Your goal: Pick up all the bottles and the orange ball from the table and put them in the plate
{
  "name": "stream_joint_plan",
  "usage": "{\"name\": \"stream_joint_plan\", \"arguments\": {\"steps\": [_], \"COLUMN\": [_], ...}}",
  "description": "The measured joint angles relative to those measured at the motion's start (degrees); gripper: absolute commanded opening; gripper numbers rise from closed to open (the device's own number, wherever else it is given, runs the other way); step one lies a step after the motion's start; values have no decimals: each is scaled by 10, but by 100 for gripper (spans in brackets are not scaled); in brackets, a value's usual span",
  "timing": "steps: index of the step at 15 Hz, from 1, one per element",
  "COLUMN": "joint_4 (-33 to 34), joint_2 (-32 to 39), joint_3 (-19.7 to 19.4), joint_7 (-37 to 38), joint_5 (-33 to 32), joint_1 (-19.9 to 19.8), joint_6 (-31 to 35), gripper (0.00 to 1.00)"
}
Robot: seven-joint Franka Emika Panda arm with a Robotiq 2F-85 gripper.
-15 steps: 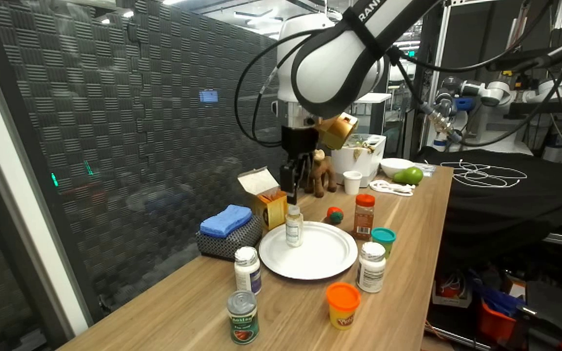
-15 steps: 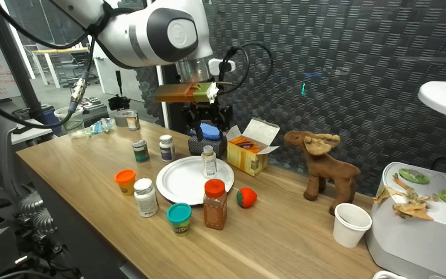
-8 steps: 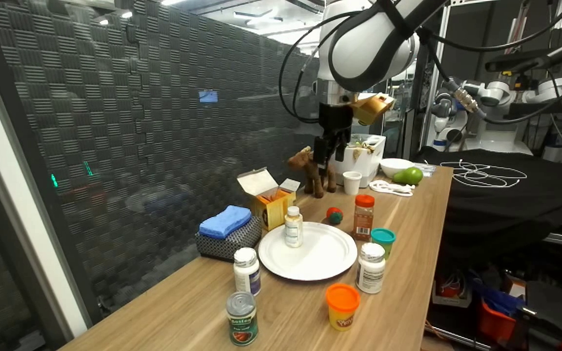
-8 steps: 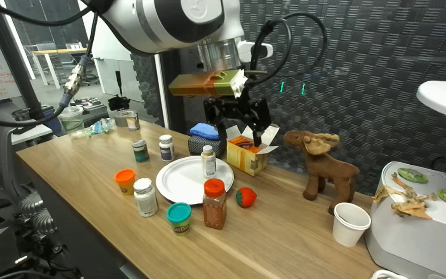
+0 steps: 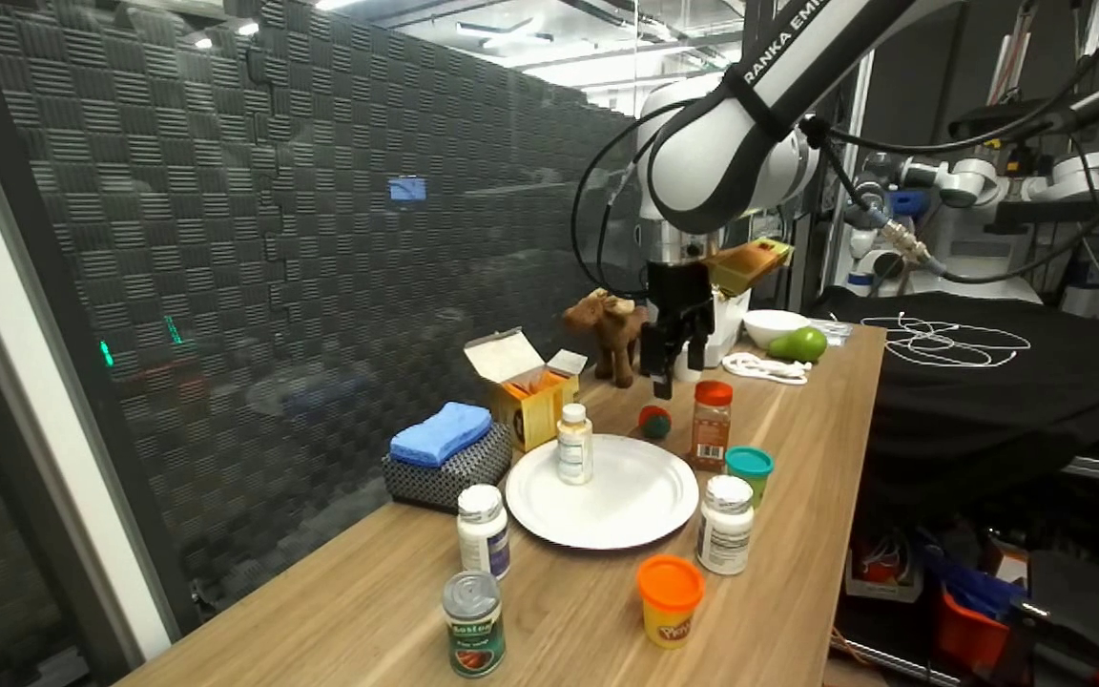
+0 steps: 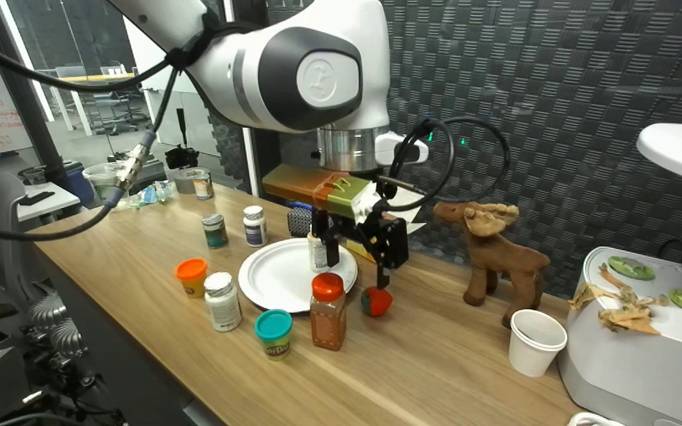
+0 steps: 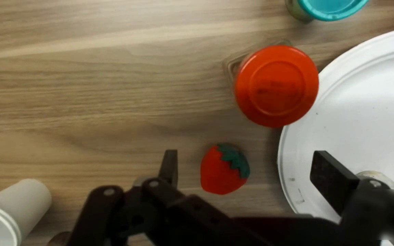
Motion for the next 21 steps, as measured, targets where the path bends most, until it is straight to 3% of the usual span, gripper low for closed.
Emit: {"name": "stream_joint_plan", "arguments": {"steps": [5, 16, 17, 19, 21], "joint_4": [22, 111, 114, 118, 120], "joint_2": [40, 119, 122, 123, 123], "joint_3": [8, 10, 11, 11, 10], "joint_7": [-20, -20, -20, -20, -20], "joint_5": [46, 54, 54, 54, 52], "joint_1": [-12, -29, -29, -29, -29], "joint_6": [0, -24, -33, -46, -48], "gripper": [100, 99, 75, 70, 53]}}
